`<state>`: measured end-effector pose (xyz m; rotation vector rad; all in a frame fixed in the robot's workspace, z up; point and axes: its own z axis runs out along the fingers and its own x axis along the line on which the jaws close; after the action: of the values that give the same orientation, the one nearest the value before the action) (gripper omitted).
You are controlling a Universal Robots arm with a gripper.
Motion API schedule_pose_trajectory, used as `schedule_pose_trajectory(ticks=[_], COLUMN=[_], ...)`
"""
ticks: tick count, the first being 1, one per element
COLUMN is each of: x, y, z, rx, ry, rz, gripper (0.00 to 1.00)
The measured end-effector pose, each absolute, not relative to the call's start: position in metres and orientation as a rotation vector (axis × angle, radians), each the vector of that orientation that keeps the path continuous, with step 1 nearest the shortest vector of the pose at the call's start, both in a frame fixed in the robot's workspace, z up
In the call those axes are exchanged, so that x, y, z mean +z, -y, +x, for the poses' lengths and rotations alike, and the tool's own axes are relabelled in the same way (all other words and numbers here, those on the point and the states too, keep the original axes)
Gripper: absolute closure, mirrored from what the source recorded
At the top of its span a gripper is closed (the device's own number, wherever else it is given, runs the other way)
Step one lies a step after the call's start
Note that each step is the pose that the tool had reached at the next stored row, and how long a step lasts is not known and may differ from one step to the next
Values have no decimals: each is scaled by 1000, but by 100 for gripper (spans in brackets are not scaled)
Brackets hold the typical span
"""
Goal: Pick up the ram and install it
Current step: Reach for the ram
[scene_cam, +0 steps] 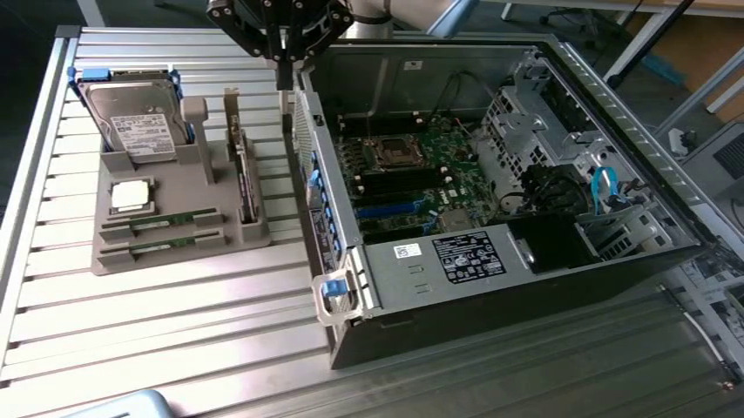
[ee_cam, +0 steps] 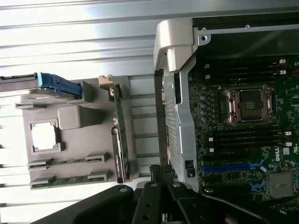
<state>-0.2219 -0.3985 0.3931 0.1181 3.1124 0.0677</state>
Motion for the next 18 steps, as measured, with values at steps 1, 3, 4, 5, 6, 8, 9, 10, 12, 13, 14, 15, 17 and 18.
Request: schedule_pose_trajectory(ticks=[1, 3, 4, 5, 6, 8, 9, 10, 12, 13, 14, 15, 17, 18], x=[393, 393, 393, 393, 393, 393, 393, 393, 393, 393, 393, 393, 393, 393], y=[399, 399, 399, 399, 399, 399, 399, 399, 399, 399, 399, 399, 399, 399], z=[-224, -228, -230, -232, -234, -238, -241, -243, -247, -249, -251, -254, -258, -261], rx=[68, 68, 68, 68, 68, 68, 68, 68, 68, 68, 68, 68, 68, 68], ry=[-3113, -3112, -3112, -3113, -3112, -3113, -3112, -3112, -3113, -3112, -3112, -3112, -3113, -3113], rz=[118, 118, 118, 118, 118, 118, 118, 118, 118, 118, 118, 118, 118, 118], gripper=[89, 89, 89, 89, 89, 89, 89, 89, 89, 89, 89, 89, 89, 89])
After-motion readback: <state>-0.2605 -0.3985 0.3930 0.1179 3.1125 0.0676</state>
